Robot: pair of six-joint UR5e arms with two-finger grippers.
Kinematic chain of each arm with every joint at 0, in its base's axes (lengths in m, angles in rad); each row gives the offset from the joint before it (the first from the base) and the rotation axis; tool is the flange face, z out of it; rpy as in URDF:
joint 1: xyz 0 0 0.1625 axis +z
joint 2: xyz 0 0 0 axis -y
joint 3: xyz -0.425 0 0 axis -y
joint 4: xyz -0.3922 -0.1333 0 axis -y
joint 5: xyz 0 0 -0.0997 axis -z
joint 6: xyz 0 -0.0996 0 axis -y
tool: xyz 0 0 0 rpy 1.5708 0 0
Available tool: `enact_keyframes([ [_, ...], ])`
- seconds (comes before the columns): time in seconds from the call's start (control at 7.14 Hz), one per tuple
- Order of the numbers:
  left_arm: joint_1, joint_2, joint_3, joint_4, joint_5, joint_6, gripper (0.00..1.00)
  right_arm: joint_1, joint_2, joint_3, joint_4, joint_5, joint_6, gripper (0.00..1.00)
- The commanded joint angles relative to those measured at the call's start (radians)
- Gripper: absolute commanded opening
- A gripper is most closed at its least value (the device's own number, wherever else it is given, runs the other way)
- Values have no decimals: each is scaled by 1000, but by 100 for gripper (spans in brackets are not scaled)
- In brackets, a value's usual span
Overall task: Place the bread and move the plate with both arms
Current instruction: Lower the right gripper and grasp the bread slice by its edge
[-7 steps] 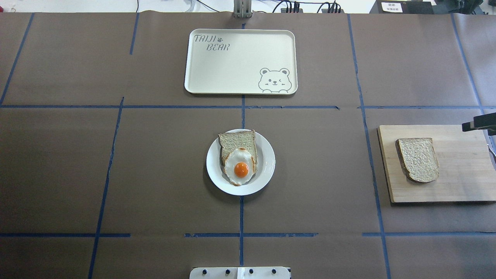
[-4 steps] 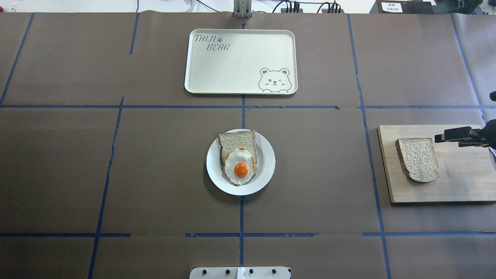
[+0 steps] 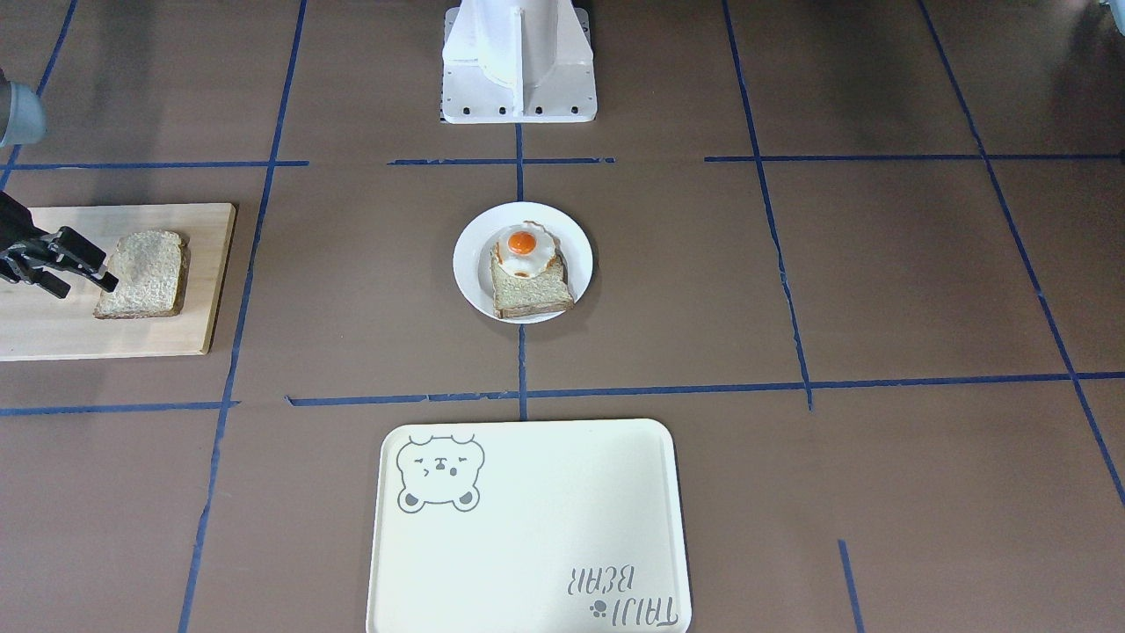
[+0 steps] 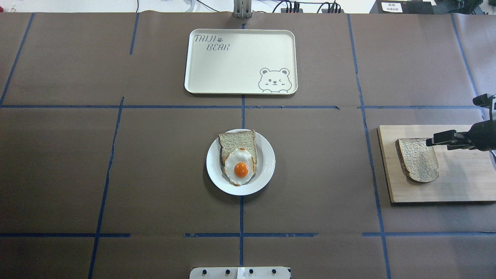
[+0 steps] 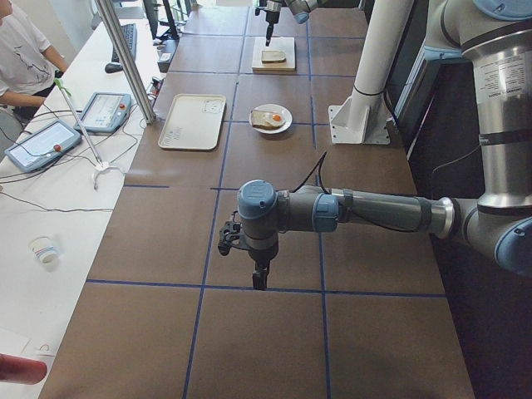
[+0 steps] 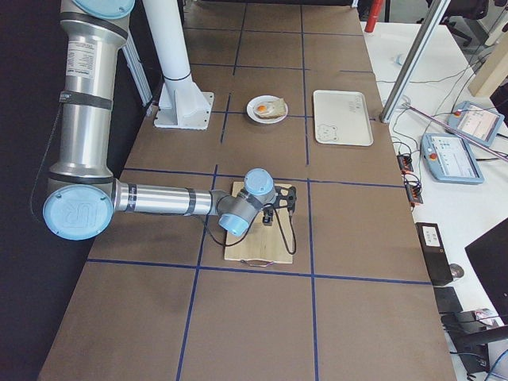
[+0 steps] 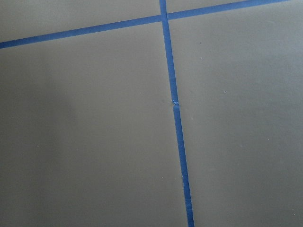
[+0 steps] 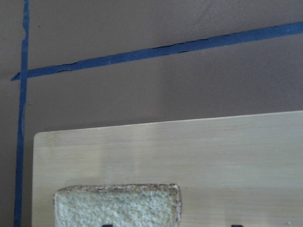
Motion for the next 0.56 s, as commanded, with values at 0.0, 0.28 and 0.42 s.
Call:
enact_keyframes([
  [0.0, 0, 0, 0, 0, 0, 0, 100, -18, 18, -8, 0, 0, 2, 82],
  [0.28, 0, 0, 0, 0, 0, 0, 100, -23, 18, -8, 0, 0, 0, 80],
  [0.42, 0, 0, 0, 0, 0, 0, 100, -23, 18, -8, 0, 0, 0, 75],
])
